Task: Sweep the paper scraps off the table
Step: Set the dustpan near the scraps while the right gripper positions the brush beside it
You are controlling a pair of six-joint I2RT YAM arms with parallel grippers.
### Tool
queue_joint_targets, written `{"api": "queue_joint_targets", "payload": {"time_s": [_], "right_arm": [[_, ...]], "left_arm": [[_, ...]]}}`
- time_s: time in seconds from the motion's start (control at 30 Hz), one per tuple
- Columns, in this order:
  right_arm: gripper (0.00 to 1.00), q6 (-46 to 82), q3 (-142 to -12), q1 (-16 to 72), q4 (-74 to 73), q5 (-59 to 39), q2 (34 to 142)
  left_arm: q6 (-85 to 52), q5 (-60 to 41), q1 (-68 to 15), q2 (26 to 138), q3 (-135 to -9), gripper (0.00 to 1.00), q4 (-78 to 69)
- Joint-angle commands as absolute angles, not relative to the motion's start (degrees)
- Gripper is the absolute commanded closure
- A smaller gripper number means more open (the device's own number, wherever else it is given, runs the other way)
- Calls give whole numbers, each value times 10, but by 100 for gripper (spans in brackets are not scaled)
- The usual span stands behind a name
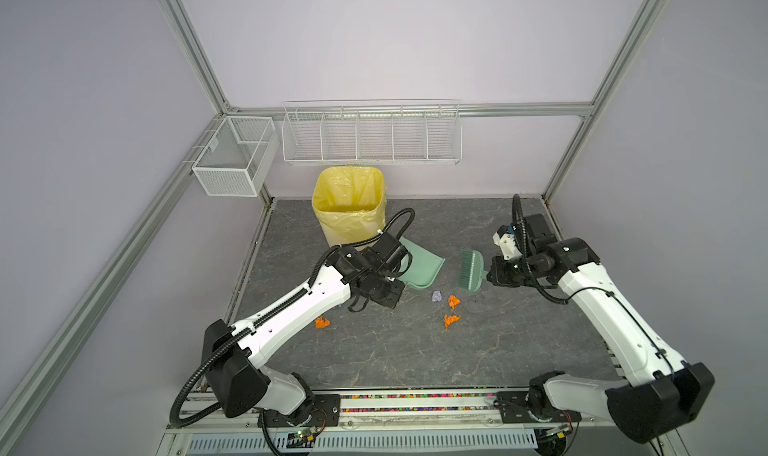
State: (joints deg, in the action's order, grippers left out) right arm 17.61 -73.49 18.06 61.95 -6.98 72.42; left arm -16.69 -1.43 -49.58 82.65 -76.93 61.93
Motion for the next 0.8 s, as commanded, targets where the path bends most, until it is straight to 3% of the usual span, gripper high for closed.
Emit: {"api": "queue_joint_targets", "payload": {"time_s": [0.0,0.37,0.77], "right_arm": [[93,163,-742,178,640,-39,719],[93,125,-814,178,684,-4,787],[93,123,-796,177,681,12,787]], "left_arm": [[-201,-59,-507,818,-751,100,590],[-187,-102,-559,885,-755,100,623],[-217,-55,-634,912,-753,100,611]]}}
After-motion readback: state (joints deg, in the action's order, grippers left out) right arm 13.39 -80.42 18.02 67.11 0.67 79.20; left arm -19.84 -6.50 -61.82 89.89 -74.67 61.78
